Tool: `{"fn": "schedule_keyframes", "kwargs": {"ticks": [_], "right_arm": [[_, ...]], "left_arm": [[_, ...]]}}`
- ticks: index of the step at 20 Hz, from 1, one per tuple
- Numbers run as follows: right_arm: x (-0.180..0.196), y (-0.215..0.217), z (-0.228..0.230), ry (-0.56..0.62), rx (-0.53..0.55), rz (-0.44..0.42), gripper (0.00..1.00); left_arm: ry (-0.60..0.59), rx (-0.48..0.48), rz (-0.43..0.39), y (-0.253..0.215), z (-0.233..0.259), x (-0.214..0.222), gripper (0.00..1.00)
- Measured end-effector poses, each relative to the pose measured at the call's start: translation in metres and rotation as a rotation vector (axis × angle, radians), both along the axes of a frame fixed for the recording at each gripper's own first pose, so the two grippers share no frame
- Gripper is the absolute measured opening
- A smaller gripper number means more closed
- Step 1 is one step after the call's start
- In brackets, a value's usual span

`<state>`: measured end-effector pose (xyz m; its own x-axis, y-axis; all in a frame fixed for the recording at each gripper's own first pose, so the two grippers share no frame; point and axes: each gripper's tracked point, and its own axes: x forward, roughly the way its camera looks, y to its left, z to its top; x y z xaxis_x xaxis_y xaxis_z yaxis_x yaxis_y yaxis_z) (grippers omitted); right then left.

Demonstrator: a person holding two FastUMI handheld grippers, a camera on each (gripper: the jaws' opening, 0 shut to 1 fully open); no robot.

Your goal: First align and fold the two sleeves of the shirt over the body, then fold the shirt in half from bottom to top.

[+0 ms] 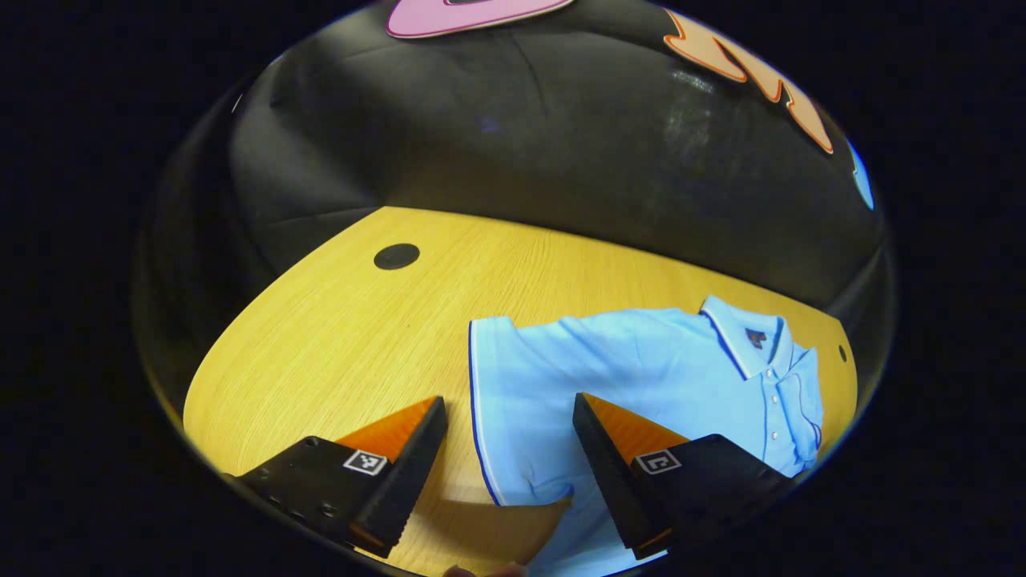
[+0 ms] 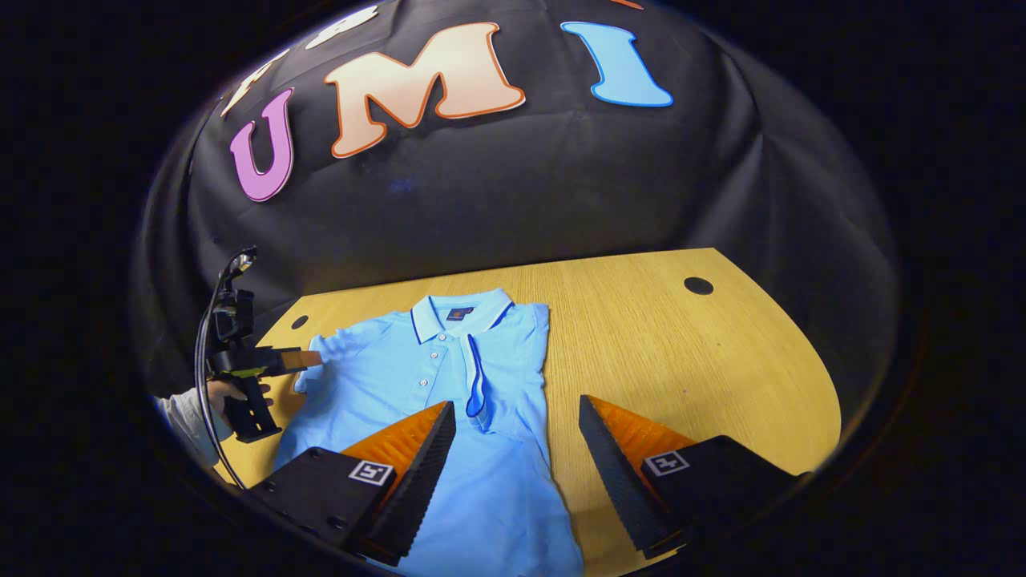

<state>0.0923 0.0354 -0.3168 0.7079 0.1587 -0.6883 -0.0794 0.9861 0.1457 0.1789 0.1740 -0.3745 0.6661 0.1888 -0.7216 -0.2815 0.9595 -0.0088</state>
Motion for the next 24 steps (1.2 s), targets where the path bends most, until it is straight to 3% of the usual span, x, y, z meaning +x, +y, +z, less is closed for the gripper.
{"fn": "schedule_keyframes", "kwargs": {"ticks": [2,4,7,8,9,10,13,19,24], "right_arm": [[0.0,-0.001,0.003,-0.007,-0.003,0.001,0.97],[0.0,-0.003,0.005,-0.011,-0.002,0.001,0.97],[-0.003,-0.007,0.004,-0.005,-0.005,-0.009,0.97],[-0.004,-0.01,0.003,-0.001,-0.007,-0.014,0.98],[-0.006,-0.01,0.003,0.003,-0.004,-0.019,0.98],[-0.008,-0.012,0.003,0.005,-0.002,-0.024,0.98],[-0.015,-0.024,0.009,-0.005,-0.011,-0.029,0.98],[-0.021,-0.038,0.021,-0.02,0.001,-0.061,0.98],[-0.026,-0.05,0.026,-0.023,-0.005,-0.086,0.98]], "left_arm": [[0.003,0.009,-0.022,-0.003,0.001,0.004,0.94],[0.006,-0.004,-0.042,-0.012,-0.001,0.007,0.83],[-0.004,-0.033,-0.046,-0.024,-0.001,0.01,0.39],[-0.013,-0.041,-0.043,-0.027,0.0,0.011,0.3],[-0.016,-0.04,-0.034,-0.027,0.0,0.012,0.11],[-0.02,-0.034,-0.022,-0.027,0.001,0.013,0.05],[-0.012,-0.062,-0.048,-0.05,0.01,0.012,0.0],[-0.119,-0.106,-0.208,-0.129,0.067,0.032,0.0],[-0.105,-0.11,-0.323,-0.19,0.064,0.033,0.0]]}}
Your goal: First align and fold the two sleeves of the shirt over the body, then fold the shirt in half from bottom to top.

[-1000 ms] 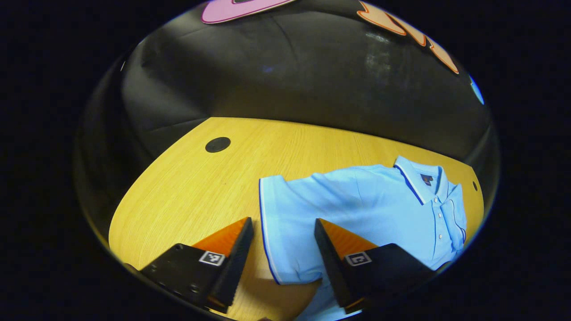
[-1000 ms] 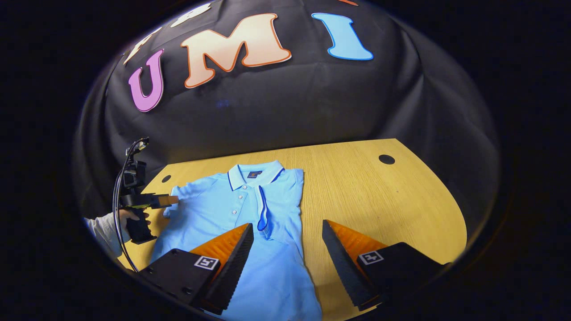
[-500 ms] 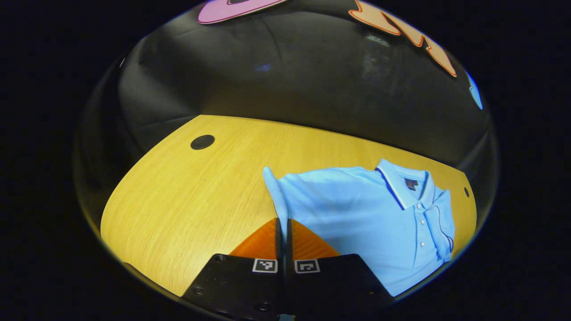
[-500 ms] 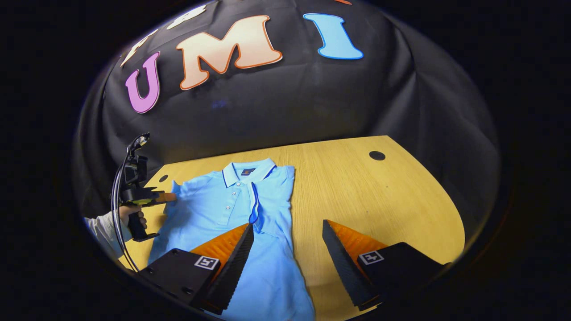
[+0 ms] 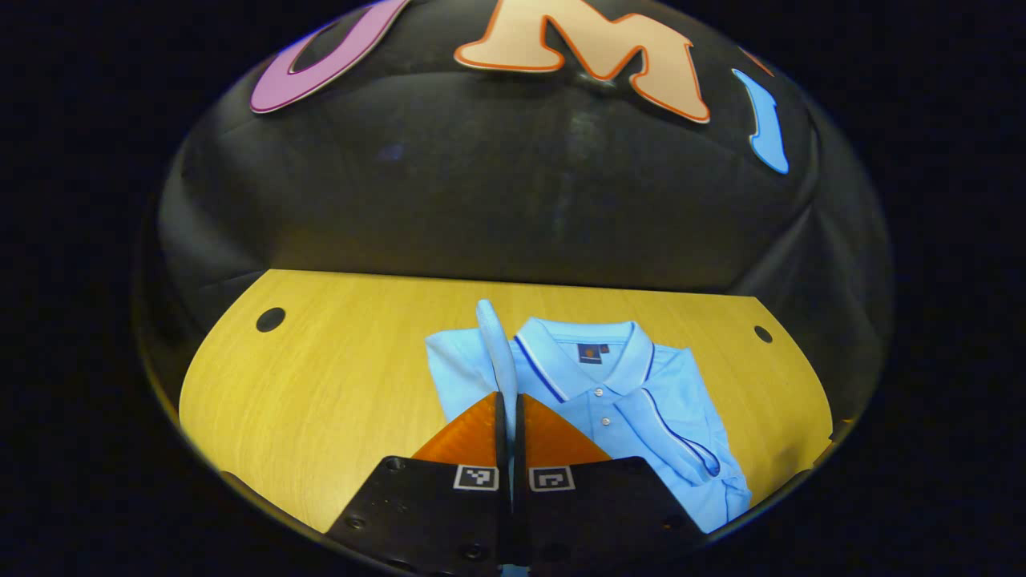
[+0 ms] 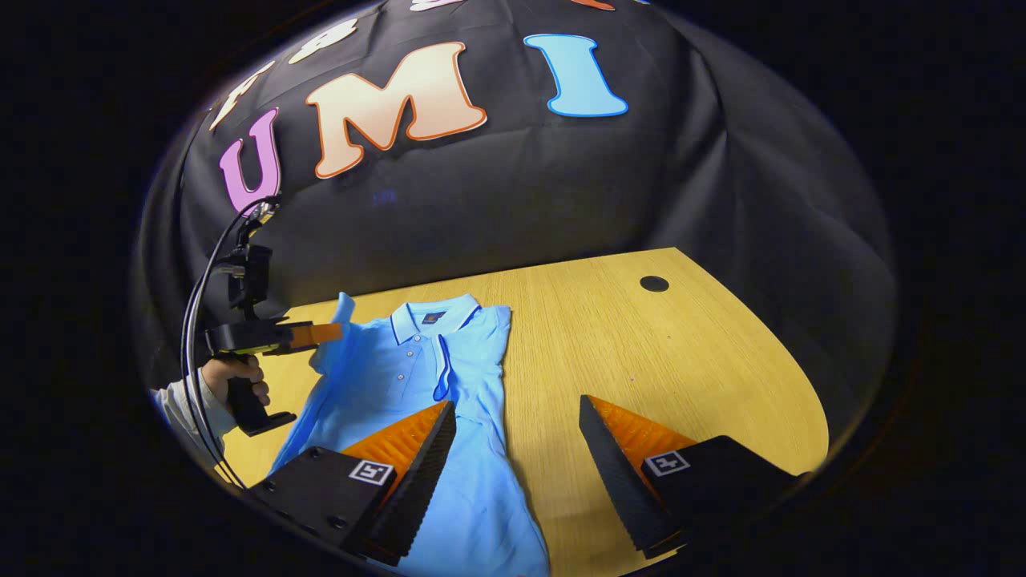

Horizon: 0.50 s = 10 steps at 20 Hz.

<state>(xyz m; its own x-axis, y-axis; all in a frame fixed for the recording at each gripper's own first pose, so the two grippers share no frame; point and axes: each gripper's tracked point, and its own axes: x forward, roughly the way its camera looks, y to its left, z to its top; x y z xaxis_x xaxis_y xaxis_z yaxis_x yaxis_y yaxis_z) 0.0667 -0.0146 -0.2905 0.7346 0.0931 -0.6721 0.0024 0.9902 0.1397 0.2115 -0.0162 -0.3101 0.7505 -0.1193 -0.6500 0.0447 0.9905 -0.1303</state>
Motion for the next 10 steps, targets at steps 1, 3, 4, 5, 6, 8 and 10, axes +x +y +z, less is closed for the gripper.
{"fn": "schedule_keyframes", "kwargs": {"ticks": [1,3,4,5,6,8,10], "right_arm": [[-0.001,-0.002,-0.001,0.001,0.0,-0.009,0.98],[-0.002,-0.006,-0.002,0.006,-0.009,-0.02,0.98],[-0.001,-0.007,-0.003,0.007,-0.015,-0.025,0.97],[0.0,-0.009,-0.004,0.006,-0.02,-0.035,0.97],[0.002,-0.01,-0.004,0.005,-0.02,-0.047,0.98],[0.004,-0.008,-0.005,-0.003,-0.02,-0.067,0.98],[0.004,-0.006,-0.001,-0.024,-0.03,-0.076,0.97]], "left_arm": [[0.016,-0.008,-0.022,-0.011,-0.007,0.0,0.0],[0.044,0.019,-0.059,-0.021,-0.021,-0.001,0.0],[0.053,0.033,-0.072,-0.025,-0.027,-0.001,0.0],[0.06,0.036,-0.085,-0.028,-0.031,-0.001,0.0],[0.066,0.035,-0.097,-0.03,-0.034,-0.003,0.0],[0.062,0.01,-0.108,-0.031,-0.034,-0.005,0.05],[0.031,-0.052,-0.108,-0.033,-0.02,-0.014,0.41]]}}
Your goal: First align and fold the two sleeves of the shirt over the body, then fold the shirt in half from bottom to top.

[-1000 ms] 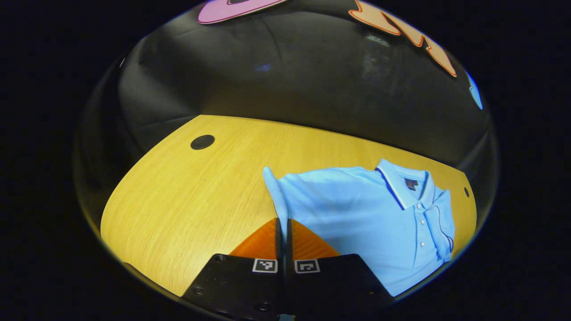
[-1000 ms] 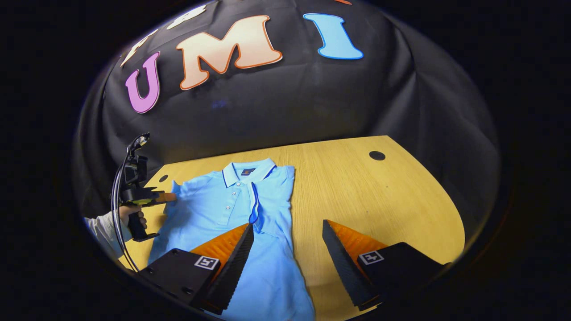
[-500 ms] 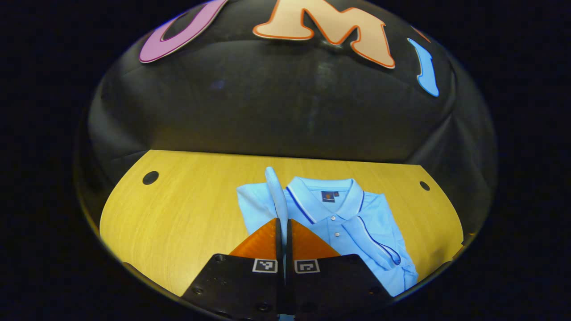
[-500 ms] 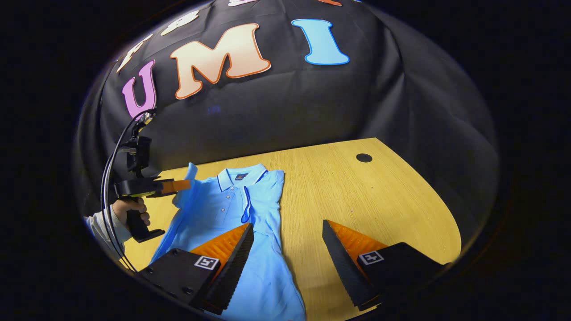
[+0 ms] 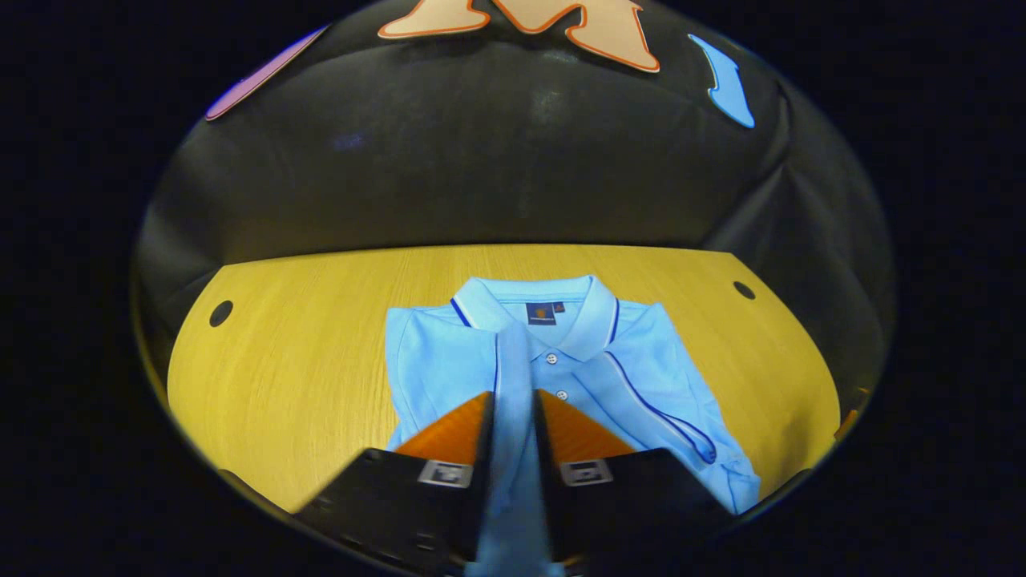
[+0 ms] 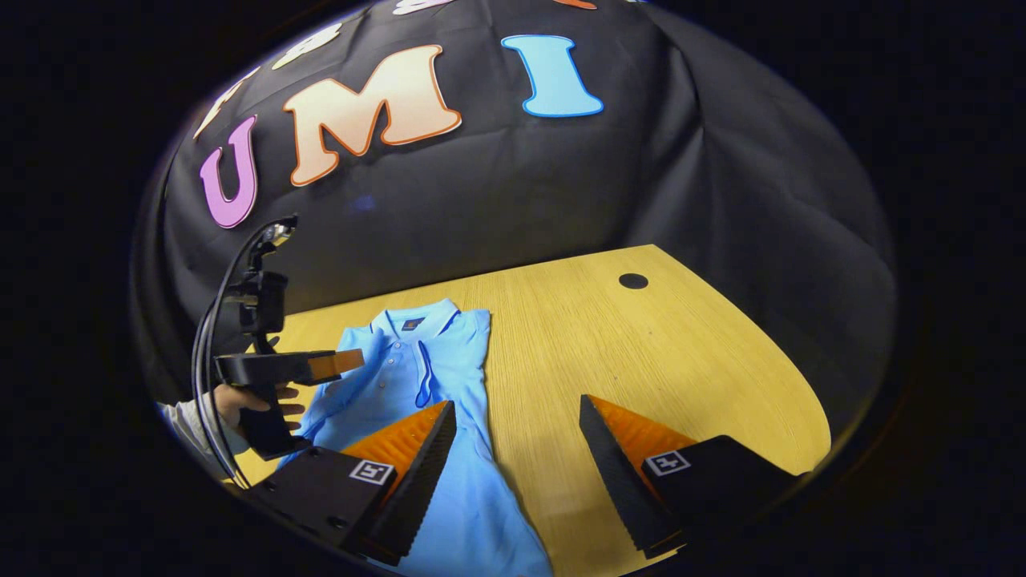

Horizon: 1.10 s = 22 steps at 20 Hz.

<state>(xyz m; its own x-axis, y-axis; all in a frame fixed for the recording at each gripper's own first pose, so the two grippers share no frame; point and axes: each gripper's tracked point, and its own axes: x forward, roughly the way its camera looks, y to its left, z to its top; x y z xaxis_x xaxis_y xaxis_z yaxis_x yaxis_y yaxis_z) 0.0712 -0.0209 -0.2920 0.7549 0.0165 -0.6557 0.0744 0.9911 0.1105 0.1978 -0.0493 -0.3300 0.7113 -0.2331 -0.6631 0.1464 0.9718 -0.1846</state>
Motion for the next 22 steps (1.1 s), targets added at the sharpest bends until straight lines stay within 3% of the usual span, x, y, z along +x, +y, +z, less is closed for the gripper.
{"fn": "schedule_keyframes", "kwargs": {"ticks": [2,3,13,22], "right_arm": [[-0.006,0.008,0.011,-0.025,0.008,-0.001,0.98],[-0.011,0.013,0.016,-0.039,0.018,0.01,0.98],[-0.096,0.024,0.045,-0.081,0.021,0.12,0.97],[-0.197,0.008,0.017,0.006,-0.036,0.161,0.97]], "left_arm": [[-0.018,-0.004,0.018,0.012,0.012,-0.015,0.99],[-0.022,0.008,0.03,0.019,0.019,-0.026,0.95],[-0.152,0.035,0.094,0.071,0.099,-0.174,0.95],[-0.079,0.133,0.103,0.108,0.074,-0.309,0.96]]}}
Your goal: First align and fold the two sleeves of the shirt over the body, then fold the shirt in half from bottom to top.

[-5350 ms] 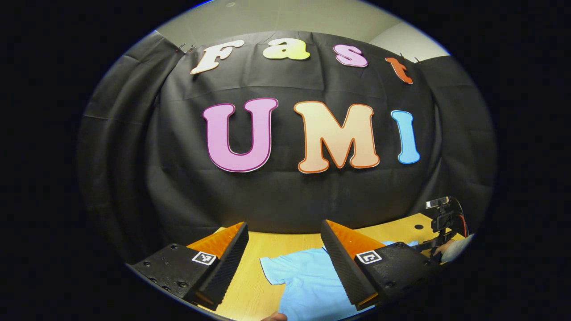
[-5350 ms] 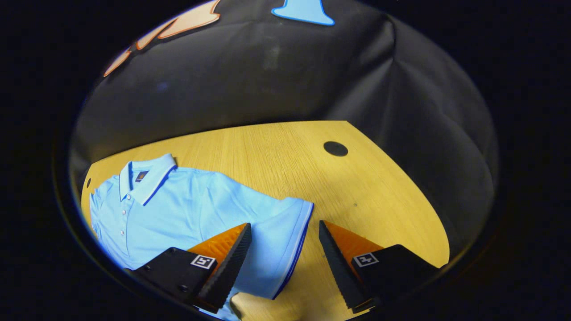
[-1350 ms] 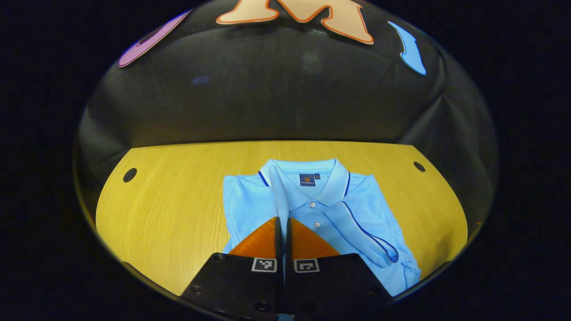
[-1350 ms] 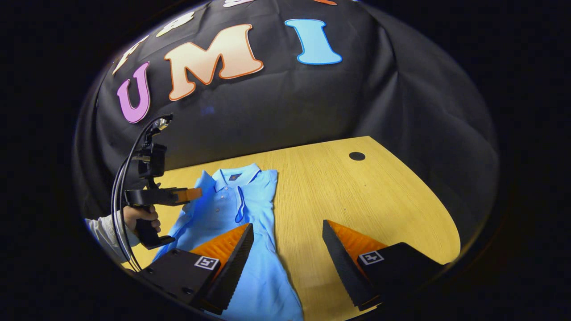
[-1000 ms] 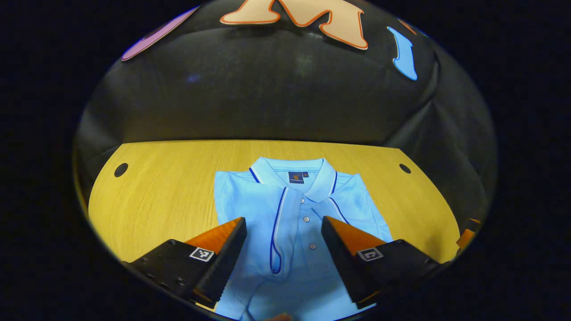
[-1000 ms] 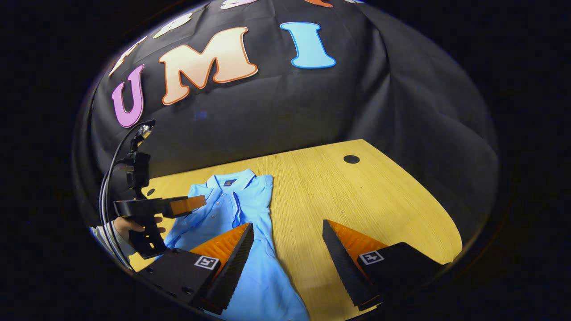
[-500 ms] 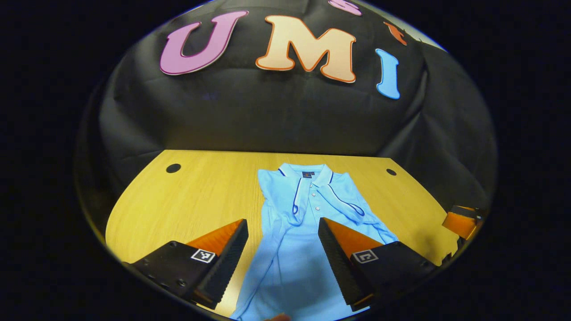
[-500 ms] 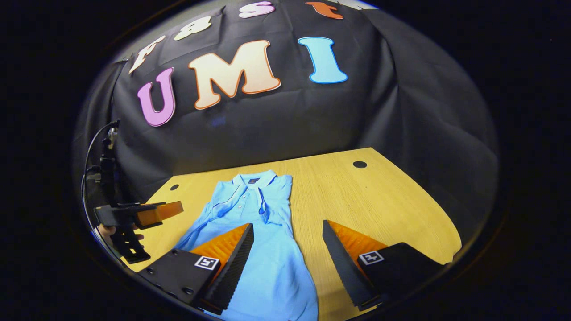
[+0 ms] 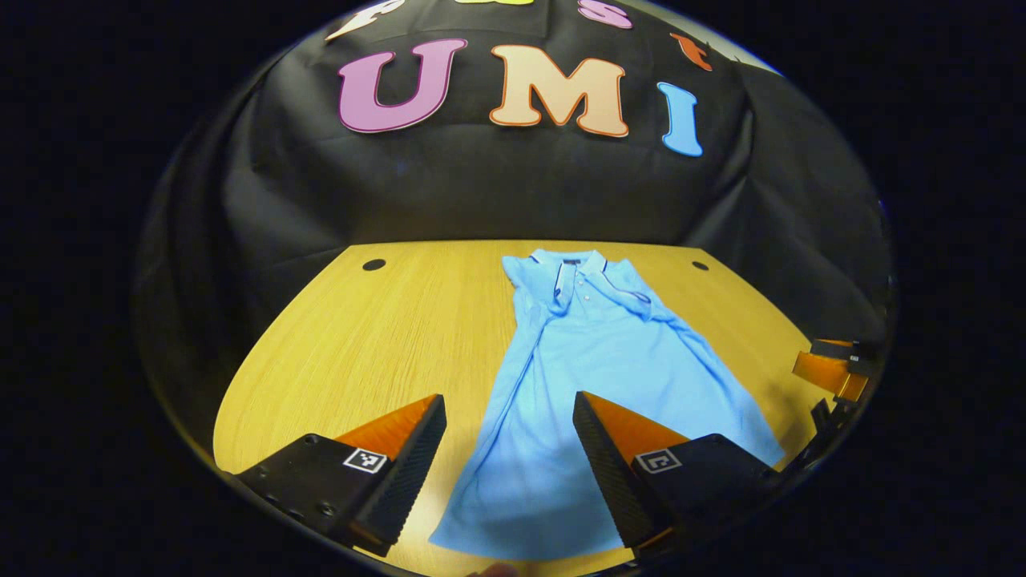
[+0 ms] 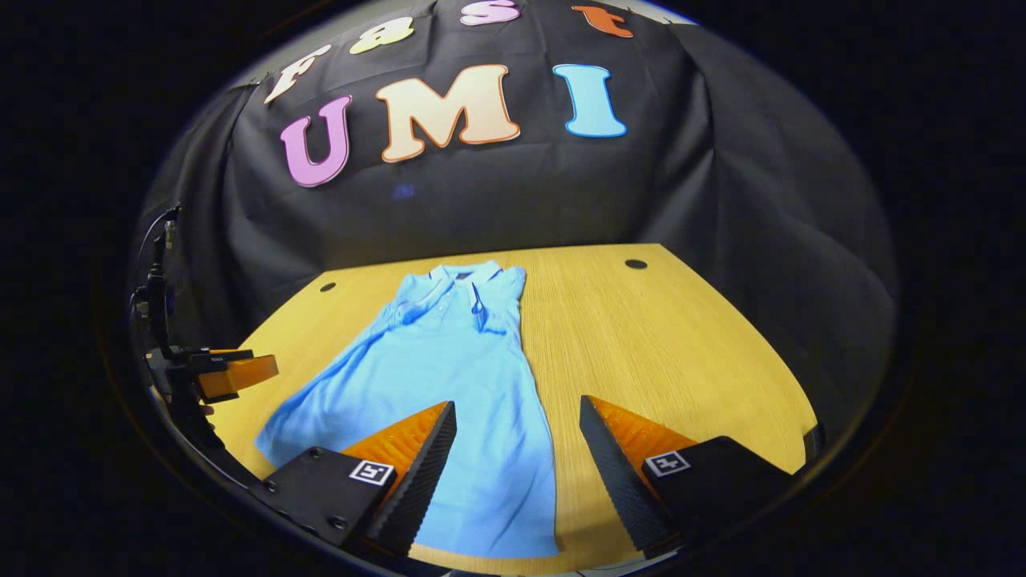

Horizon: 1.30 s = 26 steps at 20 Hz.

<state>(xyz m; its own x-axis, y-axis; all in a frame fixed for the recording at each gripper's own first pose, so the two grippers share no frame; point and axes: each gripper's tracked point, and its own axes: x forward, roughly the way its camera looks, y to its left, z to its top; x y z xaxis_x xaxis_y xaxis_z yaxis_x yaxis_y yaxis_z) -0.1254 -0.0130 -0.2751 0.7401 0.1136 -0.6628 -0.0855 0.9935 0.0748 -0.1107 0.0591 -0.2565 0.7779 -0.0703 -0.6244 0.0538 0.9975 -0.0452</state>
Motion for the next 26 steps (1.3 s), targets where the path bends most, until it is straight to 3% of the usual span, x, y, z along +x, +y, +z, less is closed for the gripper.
{"fn": "schedule_keyframes", "kwargs": {"ticks": [7,14,15,17,18,19,20,21,23,26], "right_arm": [[-0.06,-0.011,-0.057,0.11,-0.099,0.038,0.98],[-0.079,-0.018,-0.09,0.214,-0.112,0.034,0.98],[-0.082,-0.015,-0.089,0.22,-0.097,0.036,0.97],[-0.081,-0.007,-0.092,0.229,-0.079,0.054,0.82],[-0.083,0.0,-0.093,0.239,-0.075,0.074,0.76],[-0.082,0.008,-0.093,0.242,-0.061,0.091,0.58],[-0.084,0.012,-0.095,0.254,-0.057,0.087,0.41],[-0.082,0.013,-0.093,0.247,-0.062,0.089,0.06],[-0.081,0.018,-0.095,0.277,-0.04,0.101,0.02],[-0.071,0.021,-0.081,0.27,0.015,0.065,0.02]], "left_arm": [[0.136,0.048,-0.003,0.012,-0.063,-0.07,0.96],[0.175,0.067,-0.002,0.014,-0.083,-0.086,0.96],[0.172,0.058,-0.007,0.011,-0.083,-0.084,0.98],[0.162,0.018,-0.004,0.004,-0.082,-0.085,1.0],[0.159,0.021,0.001,0.003,-0.085,-0.085,0.89],[0.151,0.012,-0.008,-0.002,-0.084,-0.084,0.71],[0.15,0.003,-0.015,-0.008,-0.084,-0.084,0.61],[0.152,-0.006,-0.012,-0.014,-0.085,-0.083,0.4],[0.161,0.004,0.005,-0.016,-0.085,-0.082,0.0],[0.223,-0.026,0.014,-0.019,-0.082,-0.08,0.0]]}}
